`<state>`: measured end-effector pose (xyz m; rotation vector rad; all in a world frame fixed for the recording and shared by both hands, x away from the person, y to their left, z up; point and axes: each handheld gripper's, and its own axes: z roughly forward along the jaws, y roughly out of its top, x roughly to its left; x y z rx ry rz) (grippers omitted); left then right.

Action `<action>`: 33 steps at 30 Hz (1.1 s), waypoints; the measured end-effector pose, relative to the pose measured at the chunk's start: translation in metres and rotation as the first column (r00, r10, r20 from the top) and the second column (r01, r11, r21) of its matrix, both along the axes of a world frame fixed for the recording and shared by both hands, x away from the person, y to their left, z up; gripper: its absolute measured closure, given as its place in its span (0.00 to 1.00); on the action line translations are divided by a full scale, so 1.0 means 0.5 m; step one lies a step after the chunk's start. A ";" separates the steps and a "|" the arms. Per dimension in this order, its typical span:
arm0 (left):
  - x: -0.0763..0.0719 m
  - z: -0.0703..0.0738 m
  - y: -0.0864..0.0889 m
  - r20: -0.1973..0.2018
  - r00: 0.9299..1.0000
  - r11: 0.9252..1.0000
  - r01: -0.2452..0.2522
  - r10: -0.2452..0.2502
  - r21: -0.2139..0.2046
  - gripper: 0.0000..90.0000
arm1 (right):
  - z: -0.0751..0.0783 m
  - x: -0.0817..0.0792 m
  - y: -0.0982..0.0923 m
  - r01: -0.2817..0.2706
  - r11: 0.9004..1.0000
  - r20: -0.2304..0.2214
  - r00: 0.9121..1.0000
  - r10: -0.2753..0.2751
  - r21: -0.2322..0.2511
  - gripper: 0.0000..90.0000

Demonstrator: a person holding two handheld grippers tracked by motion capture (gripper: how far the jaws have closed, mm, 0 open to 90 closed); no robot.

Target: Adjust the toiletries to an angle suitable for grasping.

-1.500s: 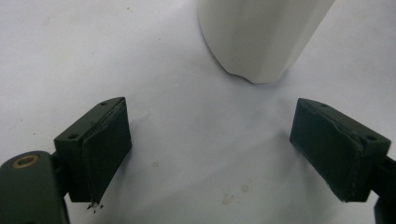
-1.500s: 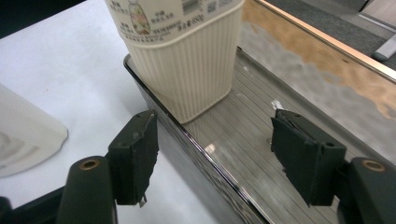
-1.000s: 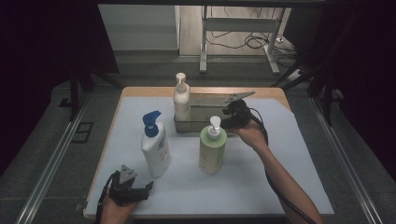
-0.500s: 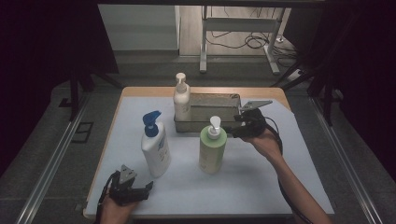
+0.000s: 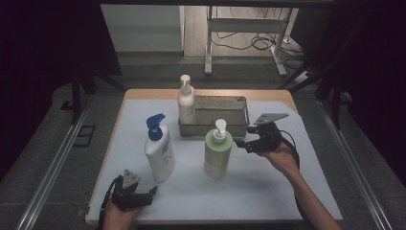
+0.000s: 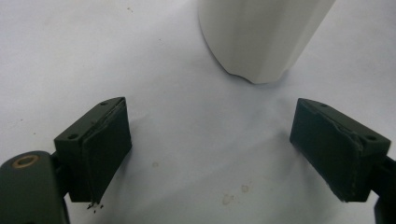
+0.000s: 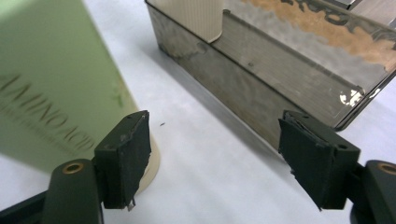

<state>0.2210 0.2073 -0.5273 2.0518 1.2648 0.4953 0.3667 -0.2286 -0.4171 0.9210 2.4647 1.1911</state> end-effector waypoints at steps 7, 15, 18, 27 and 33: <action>0.000 0.000 0.000 0.000 1.000 1.000 -0.001 0.001 0.000 0.13 | -0.007 -0.028 -0.009 -0.017 1.000 0.000 1.000 0.017 -0.008 0.26; 0.000 0.000 0.000 0.001 1.000 1.000 -0.001 0.001 -0.001 0.13 | -0.018 -0.061 -0.007 -0.053 0.999 -0.022 0.998 0.052 -0.007 0.20; 0.000 0.000 0.000 0.001 1.000 1.000 -0.002 0.002 -0.001 0.13 | -0.019 -0.074 -0.003 -0.069 0.998 -0.021 0.997 0.069 -0.010 0.17; 0.000 0.000 0.000 0.001 1.000 1.000 -0.002 0.002 0.000 0.14 | -0.021 -0.104 0.023 -0.123 0.992 -0.025 0.992 0.123 -0.010 0.11; 0.000 0.000 0.000 0.002 1.000 1.000 -0.001 0.001 0.000 0.13 | -0.031 -0.110 0.051 -0.152 0.988 -0.041 0.988 0.151 -0.025 0.00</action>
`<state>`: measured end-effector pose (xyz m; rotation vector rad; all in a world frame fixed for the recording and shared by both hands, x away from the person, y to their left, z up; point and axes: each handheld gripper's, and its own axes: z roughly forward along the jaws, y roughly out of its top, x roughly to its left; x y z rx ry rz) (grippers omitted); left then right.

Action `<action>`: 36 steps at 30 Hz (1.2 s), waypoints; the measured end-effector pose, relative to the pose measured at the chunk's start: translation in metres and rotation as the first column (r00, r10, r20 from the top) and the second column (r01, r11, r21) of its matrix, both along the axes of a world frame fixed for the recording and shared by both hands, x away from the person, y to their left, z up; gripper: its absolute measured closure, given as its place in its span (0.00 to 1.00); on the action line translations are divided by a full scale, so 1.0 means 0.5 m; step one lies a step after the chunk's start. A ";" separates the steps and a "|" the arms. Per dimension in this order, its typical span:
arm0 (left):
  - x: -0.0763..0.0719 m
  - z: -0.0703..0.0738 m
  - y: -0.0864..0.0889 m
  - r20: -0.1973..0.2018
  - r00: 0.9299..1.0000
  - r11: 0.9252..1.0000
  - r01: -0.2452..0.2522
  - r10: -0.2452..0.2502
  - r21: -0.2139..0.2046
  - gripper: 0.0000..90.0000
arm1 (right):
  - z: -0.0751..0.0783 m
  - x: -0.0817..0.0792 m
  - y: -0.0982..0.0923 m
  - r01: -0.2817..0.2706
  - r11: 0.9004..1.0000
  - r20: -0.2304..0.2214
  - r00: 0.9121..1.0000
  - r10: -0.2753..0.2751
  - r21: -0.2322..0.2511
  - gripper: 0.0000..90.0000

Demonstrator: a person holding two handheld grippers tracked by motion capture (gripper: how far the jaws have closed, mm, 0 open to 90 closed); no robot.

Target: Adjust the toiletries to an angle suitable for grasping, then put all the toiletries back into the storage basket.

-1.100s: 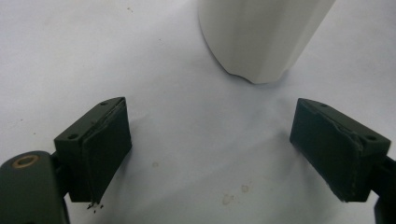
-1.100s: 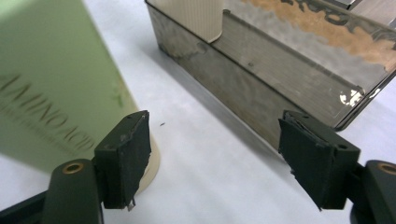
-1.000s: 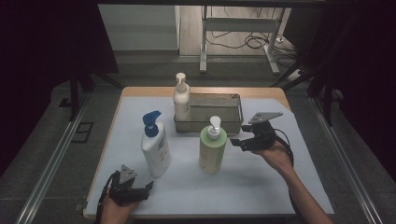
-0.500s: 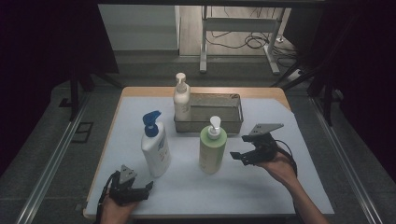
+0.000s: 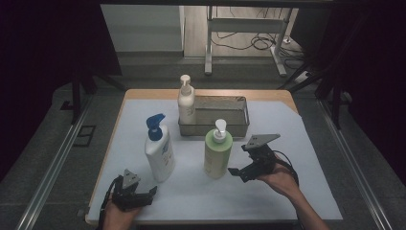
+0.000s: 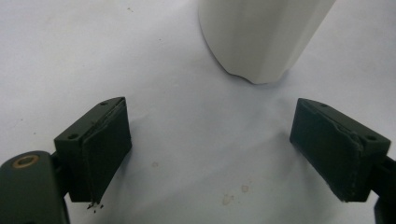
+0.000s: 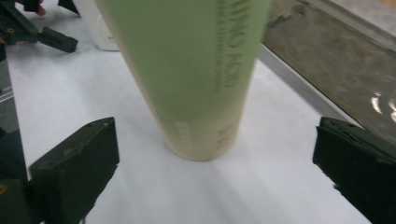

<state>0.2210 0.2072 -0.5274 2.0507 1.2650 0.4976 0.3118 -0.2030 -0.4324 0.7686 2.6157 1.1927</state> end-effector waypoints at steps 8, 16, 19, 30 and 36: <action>0.000 0.000 0.000 0.000 1.000 1.000 -0.001 0.001 -0.002 0.13 | -0.003 -0.003 0.034 -0.018 1.000 0.001 1.000 0.018 0.002 0.00; 0.000 0.000 0.000 -0.001 1.000 1.000 -0.001 0.001 -0.001 0.13 | -0.010 0.005 0.064 -0.024 1.000 0.003 1.000 0.024 0.014 0.00; 0.000 0.000 0.000 0.000 1.000 1.000 -0.001 0.001 0.000 0.14 | -0.011 0.010 0.076 -0.018 1.000 0.008 1.000 0.018 0.023 0.01; 0.000 0.000 0.000 0.000 1.000 1.000 0.002 -0.002 0.002 0.14 | -0.008 0.022 0.107 0.024 0.999 0.052 0.998 -0.026 0.034 0.05; 0.001 0.000 0.000 -0.001 1.000 1.000 0.003 -0.003 0.002 0.13 | -0.010 0.023 0.102 0.039 0.998 0.069 0.997 -0.043 0.056 0.13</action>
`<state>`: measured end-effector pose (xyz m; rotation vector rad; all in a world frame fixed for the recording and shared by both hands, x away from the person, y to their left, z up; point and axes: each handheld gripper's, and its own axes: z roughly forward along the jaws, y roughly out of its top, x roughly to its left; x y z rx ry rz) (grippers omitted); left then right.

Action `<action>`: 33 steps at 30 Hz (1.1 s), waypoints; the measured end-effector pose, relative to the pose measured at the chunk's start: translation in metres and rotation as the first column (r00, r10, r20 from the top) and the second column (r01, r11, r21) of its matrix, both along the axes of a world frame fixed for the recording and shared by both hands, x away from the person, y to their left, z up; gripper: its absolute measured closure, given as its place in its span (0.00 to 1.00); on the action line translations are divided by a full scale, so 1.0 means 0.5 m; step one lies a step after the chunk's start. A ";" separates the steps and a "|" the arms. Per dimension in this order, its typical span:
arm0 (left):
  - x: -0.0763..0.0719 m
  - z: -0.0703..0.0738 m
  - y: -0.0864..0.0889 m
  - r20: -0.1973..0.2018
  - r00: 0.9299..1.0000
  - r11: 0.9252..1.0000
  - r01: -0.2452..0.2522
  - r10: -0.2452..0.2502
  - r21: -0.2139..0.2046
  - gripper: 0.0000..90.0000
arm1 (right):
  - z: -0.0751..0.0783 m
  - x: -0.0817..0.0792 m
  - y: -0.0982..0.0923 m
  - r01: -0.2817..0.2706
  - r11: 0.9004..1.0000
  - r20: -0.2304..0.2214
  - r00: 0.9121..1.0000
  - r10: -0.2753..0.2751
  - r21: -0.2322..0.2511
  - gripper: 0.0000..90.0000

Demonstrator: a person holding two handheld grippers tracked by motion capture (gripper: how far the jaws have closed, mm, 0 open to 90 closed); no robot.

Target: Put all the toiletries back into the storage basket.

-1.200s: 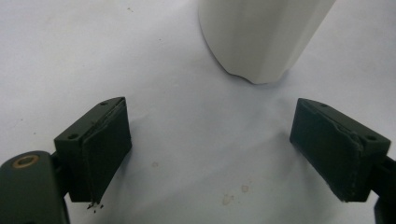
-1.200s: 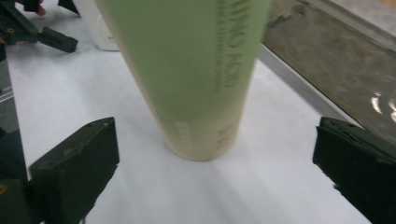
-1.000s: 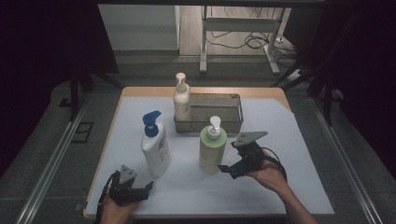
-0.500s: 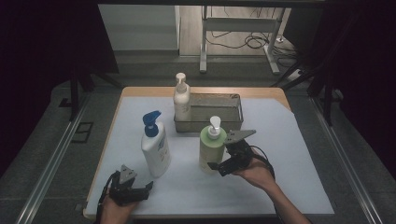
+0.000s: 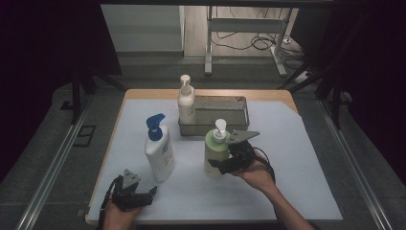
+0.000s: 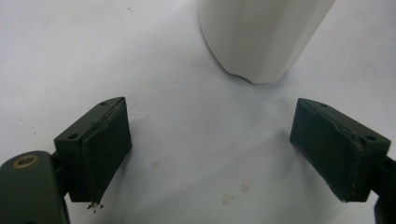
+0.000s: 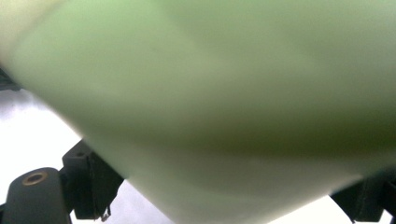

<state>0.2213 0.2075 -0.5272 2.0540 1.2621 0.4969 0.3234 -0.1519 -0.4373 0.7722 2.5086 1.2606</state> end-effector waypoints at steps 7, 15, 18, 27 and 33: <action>0.000 0.000 0.000 0.000 1.000 1.000 0.000 0.000 0.000 0.13 | 0.002 -0.004 0.002 0.011 1.000 0.009 1.000 -0.011 -0.011 0.14; 0.000 0.000 0.000 0.000 1.000 1.000 0.000 0.000 0.000 0.13 | 0.020 -0.002 0.003 0.022 1.000 -0.003 1.000 -0.022 -0.018 0.14; 0.000 0.000 0.000 0.000 1.000 1.000 0.000 0.000 0.000 0.14 | 0.034 -0.001 0.003 0.017 1.000 0.000 1.000 -0.017 -0.019 0.14; 0.000 0.000 0.000 0.000 1.000 1.000 0.000 0.000 0.000 0.13 | 0.063 0.005 0.005 0.018 1.000 0.004 1.000 -0.018 -0.019 0.14; 0.000 0.000 0.000 0.000 1.000 1.000 0.000 0.000 -0.001 0.13 | 0.087 0.015 0.007 0.023 1.000 0.007 1.000 -0.023 -0.018 0.14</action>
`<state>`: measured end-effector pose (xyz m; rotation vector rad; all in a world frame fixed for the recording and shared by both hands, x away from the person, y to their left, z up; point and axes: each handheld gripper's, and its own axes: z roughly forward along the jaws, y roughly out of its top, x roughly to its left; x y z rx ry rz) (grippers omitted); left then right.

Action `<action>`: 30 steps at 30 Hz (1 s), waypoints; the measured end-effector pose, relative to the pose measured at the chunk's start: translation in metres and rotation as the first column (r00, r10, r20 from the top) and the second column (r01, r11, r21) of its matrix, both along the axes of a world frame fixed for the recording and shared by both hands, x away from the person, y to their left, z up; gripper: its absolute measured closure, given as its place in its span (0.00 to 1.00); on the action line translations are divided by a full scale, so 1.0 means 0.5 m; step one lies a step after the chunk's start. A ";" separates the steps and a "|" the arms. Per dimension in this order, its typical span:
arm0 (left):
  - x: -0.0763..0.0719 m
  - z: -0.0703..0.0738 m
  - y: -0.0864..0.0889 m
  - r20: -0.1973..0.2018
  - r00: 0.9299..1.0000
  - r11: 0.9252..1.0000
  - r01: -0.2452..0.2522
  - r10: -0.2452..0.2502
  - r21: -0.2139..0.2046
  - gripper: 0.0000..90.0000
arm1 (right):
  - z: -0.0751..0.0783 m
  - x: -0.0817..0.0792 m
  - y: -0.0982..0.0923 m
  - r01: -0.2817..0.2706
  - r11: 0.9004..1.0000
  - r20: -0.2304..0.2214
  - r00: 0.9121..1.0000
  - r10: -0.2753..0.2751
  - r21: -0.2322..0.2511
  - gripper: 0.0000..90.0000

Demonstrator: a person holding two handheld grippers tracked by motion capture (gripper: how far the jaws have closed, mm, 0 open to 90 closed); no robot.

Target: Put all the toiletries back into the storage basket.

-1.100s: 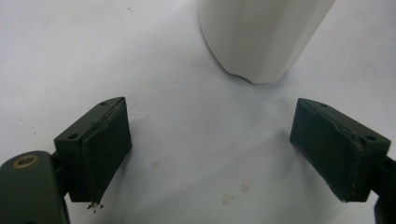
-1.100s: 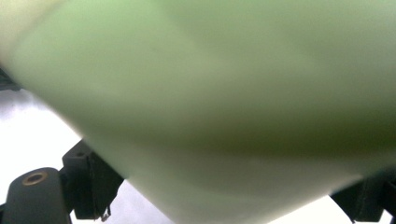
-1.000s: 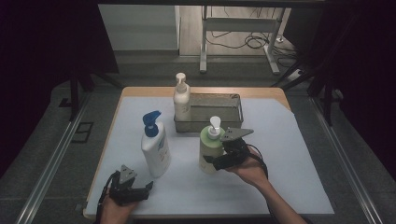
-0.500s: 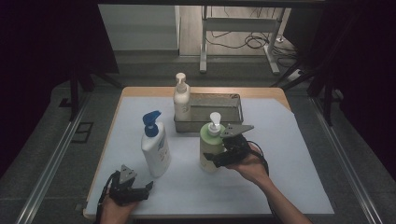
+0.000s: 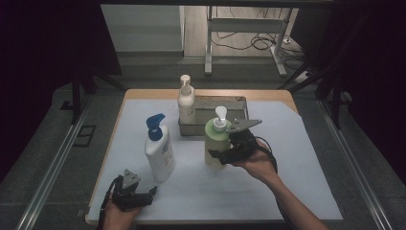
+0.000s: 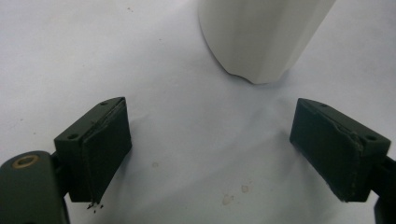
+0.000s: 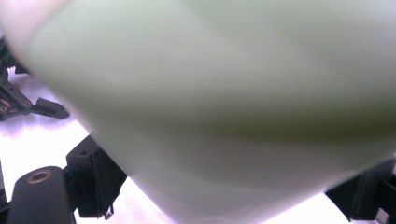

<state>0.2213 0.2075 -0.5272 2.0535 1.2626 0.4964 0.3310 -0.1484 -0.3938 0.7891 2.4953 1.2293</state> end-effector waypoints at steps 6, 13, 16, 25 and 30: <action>0.000 0.000 0.000 0.002 1.000 1.000 -0.002 0.002 -0.003 0.13 | 0.027 0.013 0.003 0.010 1.000 0.011 1.000 -0.010 0.001 0.14; 0.000 0.000 0.000 0.001 1.000 1.000 -0.002 0.002 -0.002 0.13 | 0.053 0.031 0.009 0.018 1.000 0.018 1.000 -0.018 -0.006 0.14; 0.000 0.000 0.000 0.001 1.000 1.000 -0.002 0.002 -0.002 0.13 | 0.063 0.039 0.011 0.025 1.000 0.026 0.999 -0.025 -0.010 0.14; 0.000 0.000 0.000 0.002 1.000 1.000 -0.003 0.003 -0.003 0.13 | 0.083 0.071 0.012 0.056 0.998 0.051 0.997 -0.056 0.000 0.14; 0.000 0.000 0.000 0.002 1.000 1.000 -0.002 0.002 -0.003 0.13 | 0.092 0.086 0.013 0.079 0.997 0.055 0.995 -0.079 0.006 0.14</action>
